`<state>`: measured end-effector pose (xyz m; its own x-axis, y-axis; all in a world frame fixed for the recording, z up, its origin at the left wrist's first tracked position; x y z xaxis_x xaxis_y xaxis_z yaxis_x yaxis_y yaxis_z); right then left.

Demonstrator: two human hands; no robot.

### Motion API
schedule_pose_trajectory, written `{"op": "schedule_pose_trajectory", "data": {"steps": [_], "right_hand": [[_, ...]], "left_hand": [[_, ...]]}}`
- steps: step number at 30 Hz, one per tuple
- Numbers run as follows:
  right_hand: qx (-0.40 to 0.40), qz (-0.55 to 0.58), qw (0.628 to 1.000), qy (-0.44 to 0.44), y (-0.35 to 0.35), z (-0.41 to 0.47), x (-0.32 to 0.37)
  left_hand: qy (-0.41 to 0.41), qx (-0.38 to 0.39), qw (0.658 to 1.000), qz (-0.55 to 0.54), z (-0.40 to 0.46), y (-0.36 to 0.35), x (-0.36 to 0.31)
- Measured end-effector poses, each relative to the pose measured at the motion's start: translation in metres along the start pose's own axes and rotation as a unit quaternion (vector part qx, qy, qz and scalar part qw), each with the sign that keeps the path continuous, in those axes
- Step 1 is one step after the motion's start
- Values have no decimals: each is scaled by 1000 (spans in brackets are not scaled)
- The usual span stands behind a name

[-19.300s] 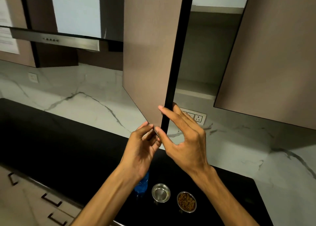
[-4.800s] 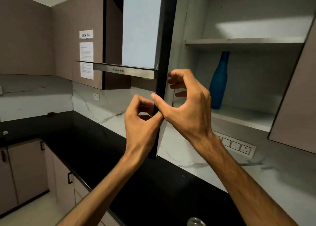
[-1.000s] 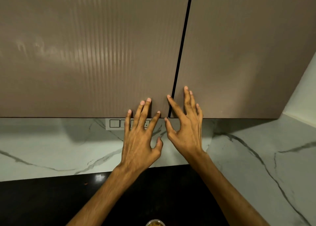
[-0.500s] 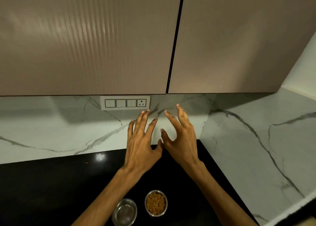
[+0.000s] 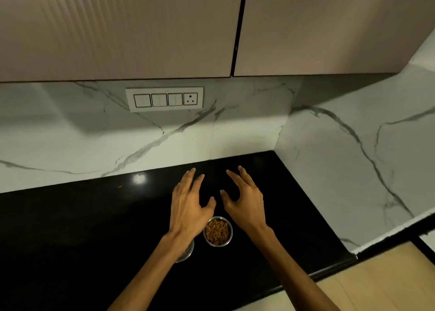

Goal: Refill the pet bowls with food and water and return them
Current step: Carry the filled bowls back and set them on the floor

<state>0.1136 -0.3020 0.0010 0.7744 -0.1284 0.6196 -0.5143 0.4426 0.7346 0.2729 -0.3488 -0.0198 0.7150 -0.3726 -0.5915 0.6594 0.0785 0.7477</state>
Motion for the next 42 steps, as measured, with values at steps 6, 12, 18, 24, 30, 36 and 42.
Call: {"op": "schedule_pose_trajectory", "data": {"steps": [6,12,18,24,30,36,42], "right_hand": [[45,-12,996,-78,-32,-39,-40],[71,50,987,-133,-58,-87,-84],[56,80,976,-193,-70,-126,-105],[59,112,962,-244,-87,-155,-133],[82,190,933,-294,-106,-164,-155],[73,305,867,-388,-131,-163,-186],[104,358,829,-416,-156,-151,-195]], "left_hand": [[65,52,996,-7,-31,-22,35],[122,59,991,-12,-67,-28,68],[159,35,987,-19,-105,-26,93],[233,2,968,-96,-149,-39,123],[411,-14,879,-243,-185,-60,159],[502,-54,807,-306,-198,-84,178],[547,-45,758,-353,-196,-112,187]]}}
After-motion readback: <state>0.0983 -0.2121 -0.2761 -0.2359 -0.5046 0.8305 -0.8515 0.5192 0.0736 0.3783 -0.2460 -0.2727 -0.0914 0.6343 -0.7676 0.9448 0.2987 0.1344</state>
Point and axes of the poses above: each hand's wrist, its own z-axis towards the middle knuckle, its own y-axis out of the back of the hand, x = y × z, the point moved 6 cm from there along z, towards the middle knuckle, and after that the axes turned 5 degrees about -x, right-handed, at the moved point
